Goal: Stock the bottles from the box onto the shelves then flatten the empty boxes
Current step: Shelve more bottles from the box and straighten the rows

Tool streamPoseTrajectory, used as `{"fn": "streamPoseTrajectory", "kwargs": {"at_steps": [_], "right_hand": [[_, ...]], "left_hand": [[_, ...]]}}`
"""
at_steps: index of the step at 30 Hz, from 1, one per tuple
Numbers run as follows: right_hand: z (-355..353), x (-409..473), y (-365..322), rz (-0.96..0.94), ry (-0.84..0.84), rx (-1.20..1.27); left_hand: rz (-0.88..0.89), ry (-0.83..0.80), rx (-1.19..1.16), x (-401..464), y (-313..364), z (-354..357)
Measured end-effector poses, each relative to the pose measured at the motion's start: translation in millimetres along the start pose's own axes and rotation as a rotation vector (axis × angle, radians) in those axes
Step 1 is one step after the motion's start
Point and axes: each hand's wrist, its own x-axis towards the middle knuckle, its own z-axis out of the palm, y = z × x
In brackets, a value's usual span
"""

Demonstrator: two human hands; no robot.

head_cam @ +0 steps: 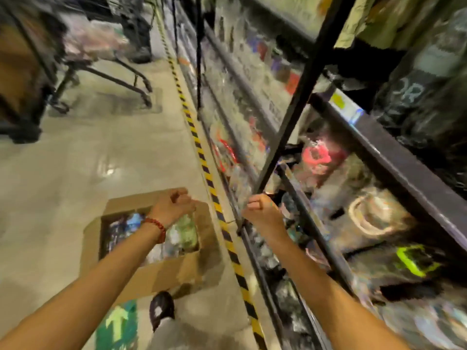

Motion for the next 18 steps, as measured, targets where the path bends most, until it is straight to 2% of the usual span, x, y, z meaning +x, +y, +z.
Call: {"fn": "streamPoseTrajectory", "kwargs": {"at_steps": [4, 9, 13, 18], "right_hand": [[91, 56, 10, 0.081, -0.119, -0.096], [182, 108, 31, 0.222, -0.263, -0.244], [229, 151, 62, 0.304, -0.33, -0.336], [264, 213, 121, 0.357, -0.361, -0.452]], "left_hand": [[-0.197, 0.126, 0.015, 35, -67, -70], [-0.486, 0.156, -0.039, 75, -149, -120], [-0.608, 0.159, -0.005, 106, -209, -134], [-0.754, 0.192, -0.038, 147, -283, -118]]}}
